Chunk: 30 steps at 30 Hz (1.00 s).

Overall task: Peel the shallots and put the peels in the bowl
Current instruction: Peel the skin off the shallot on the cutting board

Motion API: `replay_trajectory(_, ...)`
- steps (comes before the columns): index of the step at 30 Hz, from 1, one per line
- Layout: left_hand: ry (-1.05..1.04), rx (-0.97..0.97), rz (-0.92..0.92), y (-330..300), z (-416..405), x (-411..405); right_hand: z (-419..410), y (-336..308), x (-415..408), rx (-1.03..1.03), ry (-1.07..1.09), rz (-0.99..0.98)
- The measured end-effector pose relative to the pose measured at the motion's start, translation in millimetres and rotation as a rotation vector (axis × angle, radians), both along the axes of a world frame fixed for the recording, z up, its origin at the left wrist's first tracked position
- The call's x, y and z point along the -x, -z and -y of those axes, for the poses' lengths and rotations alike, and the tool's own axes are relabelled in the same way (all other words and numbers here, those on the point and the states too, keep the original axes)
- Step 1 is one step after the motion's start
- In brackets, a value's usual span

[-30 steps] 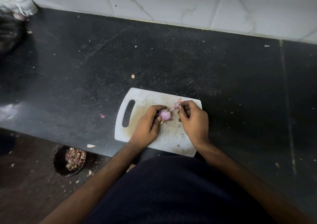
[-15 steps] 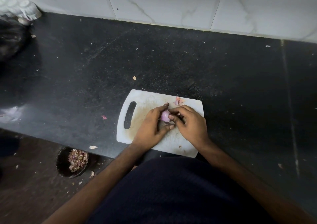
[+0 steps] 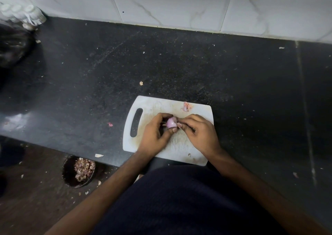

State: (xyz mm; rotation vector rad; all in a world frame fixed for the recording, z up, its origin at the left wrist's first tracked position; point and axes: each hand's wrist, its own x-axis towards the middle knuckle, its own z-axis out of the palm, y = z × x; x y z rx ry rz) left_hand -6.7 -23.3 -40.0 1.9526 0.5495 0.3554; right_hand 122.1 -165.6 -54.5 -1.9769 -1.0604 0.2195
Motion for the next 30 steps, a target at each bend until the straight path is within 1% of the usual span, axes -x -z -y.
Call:
replay_trajectory(4, 0.016, -0.058, 0.019, 0, 1, 1, 1, 2, 4, -0.027, 0.005, 0.181)
replay_trajectory(7, 0.026, -0.097, 0.025, 1, 1, 0, 1, 5, 6, -0.066, 0.011, 0.228)
replay_trajectory(10, 0.040, -0.120, 0.024, 2, 1, 0, 1, 4, 6, -0.050, 0.043, 0.170)
replay_trajectory(12, 0.060, -0.140, 0.034, 2, 2, 0, 0, 1, 4, -0.001, 0.068, 0.129)
replay_trajectory(15, 0.050, -0.118, 0.023, 1, 4, 2, -3, -4, 3, 0.059, 0.064, 0.055)
replay_trajectory(20, 0.035, -0.089, 0.002, -1, 4, 3, -6, -5, -6, -0.010, 0.244, -0.107)
replay_trajectory(24, 0.023, -0.076, 0.004, -2, 5, 2, -8, -8, -1, 0.094, 0.121, -0.033)
replay_trajectory(28, 0.033, -0.092, 0.014, 0, 5, 1, -1, -15, 2, 0.011, 0.031, -0.027)
replay_trajectory(30, 0.047, -0.121, 0.019, 2, 5, 1, 2, -16, 5, 0.021, -0.035, -0.009)
